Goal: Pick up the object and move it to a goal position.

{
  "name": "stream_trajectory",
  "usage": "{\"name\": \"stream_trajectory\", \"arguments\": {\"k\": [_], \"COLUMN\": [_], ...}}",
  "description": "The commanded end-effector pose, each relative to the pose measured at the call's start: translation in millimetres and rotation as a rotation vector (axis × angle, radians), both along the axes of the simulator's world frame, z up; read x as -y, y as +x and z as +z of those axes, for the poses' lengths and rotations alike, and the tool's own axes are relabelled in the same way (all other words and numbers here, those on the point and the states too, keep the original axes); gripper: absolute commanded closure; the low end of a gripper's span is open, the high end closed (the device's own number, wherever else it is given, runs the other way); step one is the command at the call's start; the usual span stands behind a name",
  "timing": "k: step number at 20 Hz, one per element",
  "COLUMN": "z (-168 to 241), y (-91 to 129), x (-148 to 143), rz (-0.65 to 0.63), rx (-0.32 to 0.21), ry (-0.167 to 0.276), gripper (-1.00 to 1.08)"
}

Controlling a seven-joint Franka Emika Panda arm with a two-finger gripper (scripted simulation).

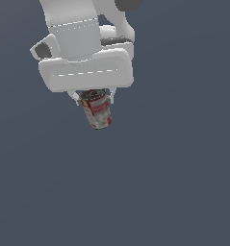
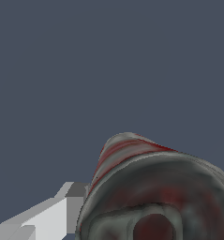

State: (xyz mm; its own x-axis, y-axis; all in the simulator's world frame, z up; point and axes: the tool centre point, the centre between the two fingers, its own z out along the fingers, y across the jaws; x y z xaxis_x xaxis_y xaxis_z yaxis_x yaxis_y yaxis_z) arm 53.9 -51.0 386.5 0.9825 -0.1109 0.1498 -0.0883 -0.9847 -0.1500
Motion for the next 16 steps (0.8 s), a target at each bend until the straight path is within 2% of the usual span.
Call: {"name": "stream_trajectory", "arguments": {"k": [1,9,16], "z": [25.6,87.1,118.8], "y": [0.4,3.4,6.2], "x": [10.8,40.9,57.1], "rz": [0.044,0.158,0.217], "rx": [0.019,0.059,0.078], "ry": [0.006,0.025,0.036], "gripper": [1.08,1.08,1.08]}}
